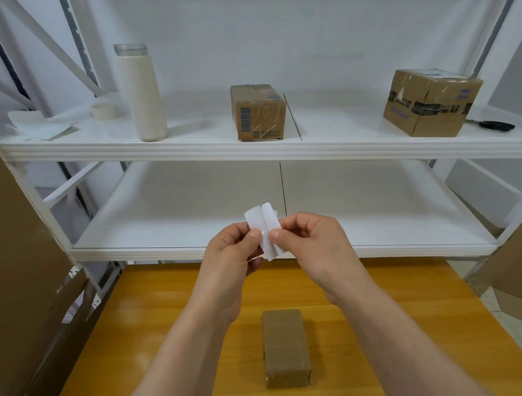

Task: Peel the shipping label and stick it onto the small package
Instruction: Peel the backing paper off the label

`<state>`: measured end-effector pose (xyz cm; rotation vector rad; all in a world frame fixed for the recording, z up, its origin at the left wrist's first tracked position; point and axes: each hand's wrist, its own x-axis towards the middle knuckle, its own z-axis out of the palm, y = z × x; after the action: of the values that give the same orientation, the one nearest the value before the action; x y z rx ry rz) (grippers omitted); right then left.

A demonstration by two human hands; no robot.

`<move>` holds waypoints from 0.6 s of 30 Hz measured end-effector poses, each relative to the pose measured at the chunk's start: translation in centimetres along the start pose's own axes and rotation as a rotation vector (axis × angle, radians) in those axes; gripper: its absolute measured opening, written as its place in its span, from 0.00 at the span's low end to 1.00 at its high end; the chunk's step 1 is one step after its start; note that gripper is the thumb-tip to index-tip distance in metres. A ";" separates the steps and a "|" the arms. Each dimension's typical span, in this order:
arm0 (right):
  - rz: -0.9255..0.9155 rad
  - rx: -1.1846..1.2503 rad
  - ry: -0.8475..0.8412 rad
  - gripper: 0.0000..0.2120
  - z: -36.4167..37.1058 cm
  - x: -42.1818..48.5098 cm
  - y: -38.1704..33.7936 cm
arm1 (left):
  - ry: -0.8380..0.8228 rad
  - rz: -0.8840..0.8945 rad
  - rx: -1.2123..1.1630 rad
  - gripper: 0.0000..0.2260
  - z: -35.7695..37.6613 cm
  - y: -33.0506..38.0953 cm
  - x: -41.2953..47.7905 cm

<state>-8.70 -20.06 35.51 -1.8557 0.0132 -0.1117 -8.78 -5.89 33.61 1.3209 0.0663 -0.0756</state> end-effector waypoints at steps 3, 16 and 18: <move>-0.007 0.001 -0.005 0.03 0.2 0.2 0.0 | -0.024 -0.007 -0.018 0.09 0.0 0.0 -0.1; 0.023 0.050 -0.011 0.03 0.6 0.4 -0.1 | 0.116 -0.029 -0.036 0.06 -0.7 -0.1 0.3; 0.017 0.039 -0.021 0.03 0.7 0.3 -0.1 | 0.106 -0.045 -0.045 0.09 -0.7 -0.1 0.2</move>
<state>-8.38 -19.35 35.41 -1.8177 0.0121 -0.0804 -8.57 -5.21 33.35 1.2784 0.1868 -0.0426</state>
